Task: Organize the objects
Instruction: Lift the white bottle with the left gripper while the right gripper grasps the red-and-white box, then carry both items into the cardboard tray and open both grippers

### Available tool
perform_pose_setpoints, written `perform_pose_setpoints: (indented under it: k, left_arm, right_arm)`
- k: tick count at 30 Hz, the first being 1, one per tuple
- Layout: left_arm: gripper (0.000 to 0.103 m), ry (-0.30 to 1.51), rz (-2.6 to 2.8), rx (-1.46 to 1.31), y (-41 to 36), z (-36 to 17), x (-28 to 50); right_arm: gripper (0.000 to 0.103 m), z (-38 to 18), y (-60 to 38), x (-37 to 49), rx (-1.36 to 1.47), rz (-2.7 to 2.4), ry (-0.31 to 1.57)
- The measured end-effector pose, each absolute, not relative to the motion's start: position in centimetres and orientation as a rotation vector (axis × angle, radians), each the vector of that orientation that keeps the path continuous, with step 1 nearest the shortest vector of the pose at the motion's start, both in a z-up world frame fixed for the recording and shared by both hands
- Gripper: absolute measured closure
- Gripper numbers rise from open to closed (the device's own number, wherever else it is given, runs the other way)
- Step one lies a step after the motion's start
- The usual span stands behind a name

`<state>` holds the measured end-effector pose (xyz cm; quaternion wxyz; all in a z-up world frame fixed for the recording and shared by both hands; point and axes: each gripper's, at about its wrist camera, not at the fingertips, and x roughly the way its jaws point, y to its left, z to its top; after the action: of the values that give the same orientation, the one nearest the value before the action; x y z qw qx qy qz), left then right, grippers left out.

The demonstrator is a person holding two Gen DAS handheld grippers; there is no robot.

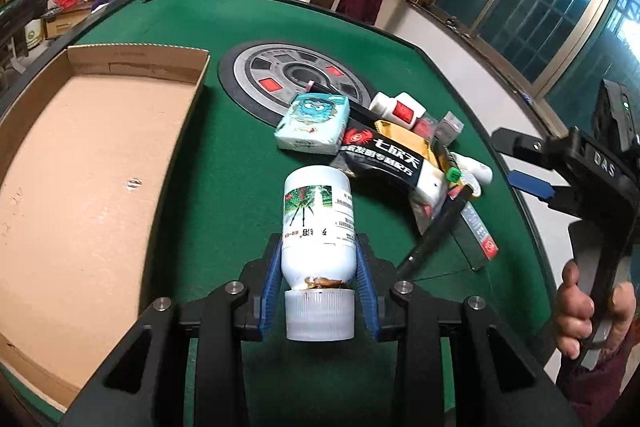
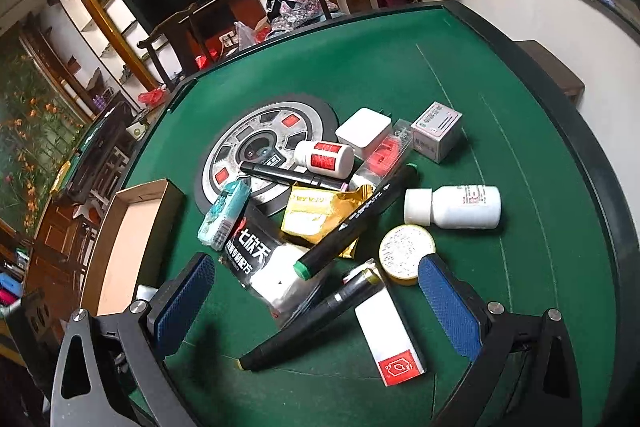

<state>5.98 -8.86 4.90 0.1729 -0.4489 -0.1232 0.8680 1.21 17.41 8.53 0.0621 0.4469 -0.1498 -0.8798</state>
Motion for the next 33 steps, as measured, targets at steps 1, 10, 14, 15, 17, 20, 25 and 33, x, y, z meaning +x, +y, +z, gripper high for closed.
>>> perform_pose_setpoints:
  k: [1,10,14,15,17,20,25,33]
  left_arm:
    - [0.07,-0.35,2.458,-1.269,-8.8,4.9,6.1]
    - [0.07,-0.311,2.428,-1.278,-8.2,4.2,6.7]
    - [0.07,-0.315,2.429,-1.296,-8.0,4.0,6.8]
    - [0.07,-0.314,2.431,-1.298,-7.9,4.0,6.9]
    - [0.07,-0.307,2.441,-1.298,-7.9,4.2,7.1]
    - [0.07,-0.304,2.455,-1.294,-8.1,4.4,7.5]
    - [0.07,-0.311,2.471,-1.279,-8.5,4.7,7.7]
    - [0.07,-0.362,2.5,-1.217,-10.4,6.0,8.2]
  right_arm:
    - [0.0,8.5,17.5,1.2,1.358,-2.664,-0.455]
    - [0.006,5.1,18.6,4.2,1.49,-2.73,-0.08]
    - [0.019,3.7,17.9,3.8,1.503,-2.732,0.062]
    - [0.026,3.4,17.7,3.5,1.504,-2.724,0.08]
    - [0.037,2.6,17.1,2.8,1.519,-2.696,0.095]
    - [0.065,1.3,16.7,2.2,1.553,-2.666,0.094]
    - [0.073,1.9,17.6,3.9,1.54,-2.644,-0.006]
    - [0.073,6.9,18.5,7.9,1.37,-2.509,-0.319]
